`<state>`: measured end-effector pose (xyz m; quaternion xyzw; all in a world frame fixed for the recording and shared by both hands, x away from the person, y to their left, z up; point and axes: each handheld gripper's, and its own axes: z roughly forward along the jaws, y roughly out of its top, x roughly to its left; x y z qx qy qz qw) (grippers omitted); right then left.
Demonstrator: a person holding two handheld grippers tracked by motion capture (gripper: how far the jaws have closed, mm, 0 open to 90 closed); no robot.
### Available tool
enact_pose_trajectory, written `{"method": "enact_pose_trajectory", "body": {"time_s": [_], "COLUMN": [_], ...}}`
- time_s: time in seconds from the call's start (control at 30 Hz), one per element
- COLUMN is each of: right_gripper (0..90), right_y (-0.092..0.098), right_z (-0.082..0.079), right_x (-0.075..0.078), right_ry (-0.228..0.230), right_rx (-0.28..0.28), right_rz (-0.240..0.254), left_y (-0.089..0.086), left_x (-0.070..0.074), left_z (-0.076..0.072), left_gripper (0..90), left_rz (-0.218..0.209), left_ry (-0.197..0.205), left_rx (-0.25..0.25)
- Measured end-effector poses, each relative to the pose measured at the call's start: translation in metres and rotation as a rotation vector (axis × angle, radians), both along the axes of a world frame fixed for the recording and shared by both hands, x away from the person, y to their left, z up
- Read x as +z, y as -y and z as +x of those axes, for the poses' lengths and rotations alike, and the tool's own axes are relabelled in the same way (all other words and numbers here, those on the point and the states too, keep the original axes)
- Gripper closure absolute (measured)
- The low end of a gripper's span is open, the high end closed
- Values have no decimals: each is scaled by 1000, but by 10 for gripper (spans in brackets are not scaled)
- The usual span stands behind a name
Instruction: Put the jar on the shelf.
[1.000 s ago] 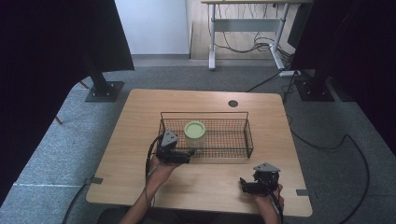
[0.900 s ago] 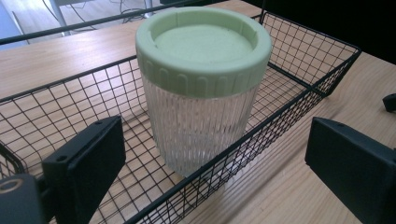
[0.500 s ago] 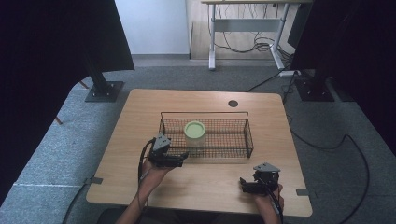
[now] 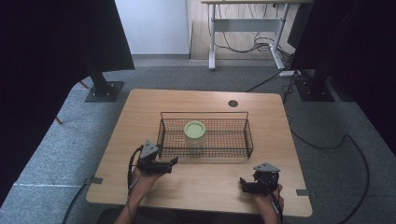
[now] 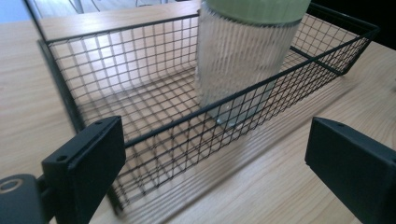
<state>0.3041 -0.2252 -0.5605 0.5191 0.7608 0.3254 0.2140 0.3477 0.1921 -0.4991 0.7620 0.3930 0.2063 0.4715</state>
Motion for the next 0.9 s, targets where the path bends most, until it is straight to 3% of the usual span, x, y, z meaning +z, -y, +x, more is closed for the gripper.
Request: {"method": "enact_pose_trajectory", "body": {"time_s": [0.37,0.63,0.9], "right_gripper": [13,14,14], "right_y": [0,0,0], "right_z": [0,0,0], "right_x": [0,0,0], "right_ry": [0,0,0], "right_rx": [-2,-4,-4], "right_rz": [0,0,0], "left_y": [-17,-26,-33], "left_x": [-19,-38,-45], "left_z": [-9,-16,-20], "left_gripper": [51,54,55], "left_rz": [34,75,118], "left_ry": [-32,-83,-113], "left_rx": [37,66,89]}}
